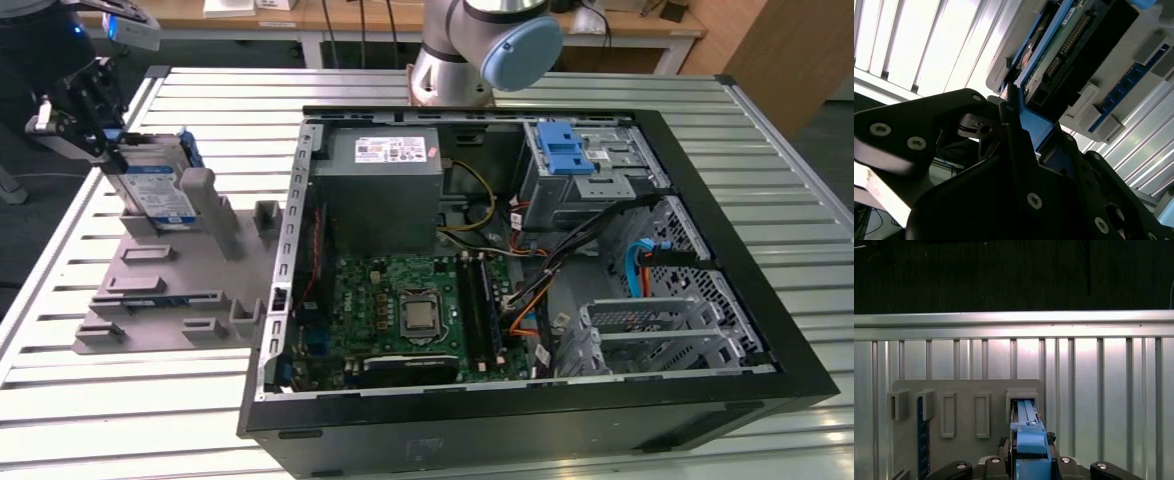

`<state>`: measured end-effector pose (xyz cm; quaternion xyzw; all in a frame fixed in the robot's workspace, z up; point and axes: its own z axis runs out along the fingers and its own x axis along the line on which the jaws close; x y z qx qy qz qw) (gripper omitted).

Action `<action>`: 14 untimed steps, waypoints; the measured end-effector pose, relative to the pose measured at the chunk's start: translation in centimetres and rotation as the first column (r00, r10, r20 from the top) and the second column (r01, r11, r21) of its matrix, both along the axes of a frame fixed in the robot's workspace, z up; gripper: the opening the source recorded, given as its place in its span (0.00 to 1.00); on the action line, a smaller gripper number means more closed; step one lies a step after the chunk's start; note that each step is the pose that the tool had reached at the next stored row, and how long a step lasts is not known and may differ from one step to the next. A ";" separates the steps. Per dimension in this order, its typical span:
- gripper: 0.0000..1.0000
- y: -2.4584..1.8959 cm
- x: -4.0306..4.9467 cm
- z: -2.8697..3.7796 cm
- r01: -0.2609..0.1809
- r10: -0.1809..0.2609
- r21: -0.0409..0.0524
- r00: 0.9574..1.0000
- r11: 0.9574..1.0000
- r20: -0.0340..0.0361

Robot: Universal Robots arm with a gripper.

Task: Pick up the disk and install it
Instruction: 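Pick up the disk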

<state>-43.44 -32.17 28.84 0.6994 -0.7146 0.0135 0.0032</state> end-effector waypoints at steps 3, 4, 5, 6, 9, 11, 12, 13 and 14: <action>0.36 0.00 0.00 0.03 0.000 0.000 0.001 1.000 1.000 0.000; 0.36 0.00 0.00 0.04 0.000 0.000 0.002 1.000 1.000 0.000; 0.36 0.00 0.00 0.03 0.000 0.000 0.002 1.000 1.000 0.000; 0.36 0.00 0.00 0.03 0.000 0.000 0.002 1.000 1.000 0.000; 0.36 0.00 0.00 0.04 0.000 0.000 0.003 1.000 1.000 0.000; 0.36 0.00 0.00 0.04 0.000 0.000 0.004 1.000 1.000 0.000; 0.36 0.00 -0.01 0.06 0.000 0.000 0.005 1.000 1.000 0.000; 0.36 0.00 -0.01 0.08 0.000 0.000 0.005 1.000 1.000 0.000; 0.36 0.00 0.00 0.10 0.000 0.000 0.006 1.000 1.000 0.000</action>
